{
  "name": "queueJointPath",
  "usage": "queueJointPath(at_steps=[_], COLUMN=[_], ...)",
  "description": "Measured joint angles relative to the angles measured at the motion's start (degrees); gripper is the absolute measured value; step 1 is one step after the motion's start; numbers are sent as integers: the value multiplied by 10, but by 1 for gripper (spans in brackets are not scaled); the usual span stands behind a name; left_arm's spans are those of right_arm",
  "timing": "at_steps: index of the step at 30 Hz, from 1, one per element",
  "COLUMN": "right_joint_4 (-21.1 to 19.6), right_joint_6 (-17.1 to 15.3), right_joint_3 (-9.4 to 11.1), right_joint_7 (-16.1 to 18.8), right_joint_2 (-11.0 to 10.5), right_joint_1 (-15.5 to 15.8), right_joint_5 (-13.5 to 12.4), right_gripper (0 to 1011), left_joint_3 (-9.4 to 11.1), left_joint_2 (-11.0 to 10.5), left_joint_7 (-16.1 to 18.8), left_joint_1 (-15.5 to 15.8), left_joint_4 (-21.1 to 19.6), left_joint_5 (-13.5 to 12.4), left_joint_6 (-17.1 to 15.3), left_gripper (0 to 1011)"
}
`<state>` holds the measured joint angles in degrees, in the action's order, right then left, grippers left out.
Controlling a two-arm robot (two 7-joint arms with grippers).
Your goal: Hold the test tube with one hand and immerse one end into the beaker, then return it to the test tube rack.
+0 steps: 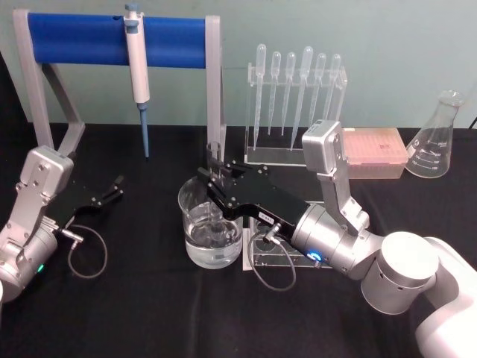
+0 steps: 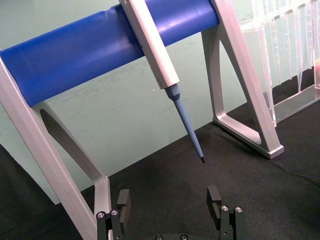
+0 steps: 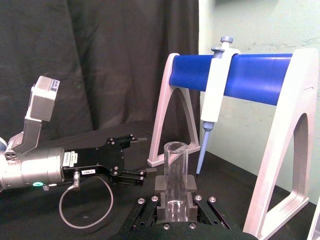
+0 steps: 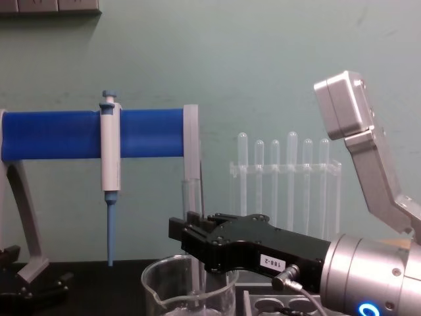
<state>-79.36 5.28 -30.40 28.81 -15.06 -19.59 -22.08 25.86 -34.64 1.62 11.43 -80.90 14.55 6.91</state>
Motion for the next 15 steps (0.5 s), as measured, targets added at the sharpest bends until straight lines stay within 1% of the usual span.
queueJointPath(at_steps=[15], right_joint_4=[0], right_joint_6=[0], right_joint_3=[0], right_joint_7=[0], right_joint_2=[0], right_joint_1=[0], right_joint_5=[0], right_gripper=[224], left_joint_3=[0], left_joint_2=[0], left_joint_7=[0], left_joint_1=[0], left_joint_4=[0], left_joint_5=[0], left_joint_6=[0], left_gripper=[1000])
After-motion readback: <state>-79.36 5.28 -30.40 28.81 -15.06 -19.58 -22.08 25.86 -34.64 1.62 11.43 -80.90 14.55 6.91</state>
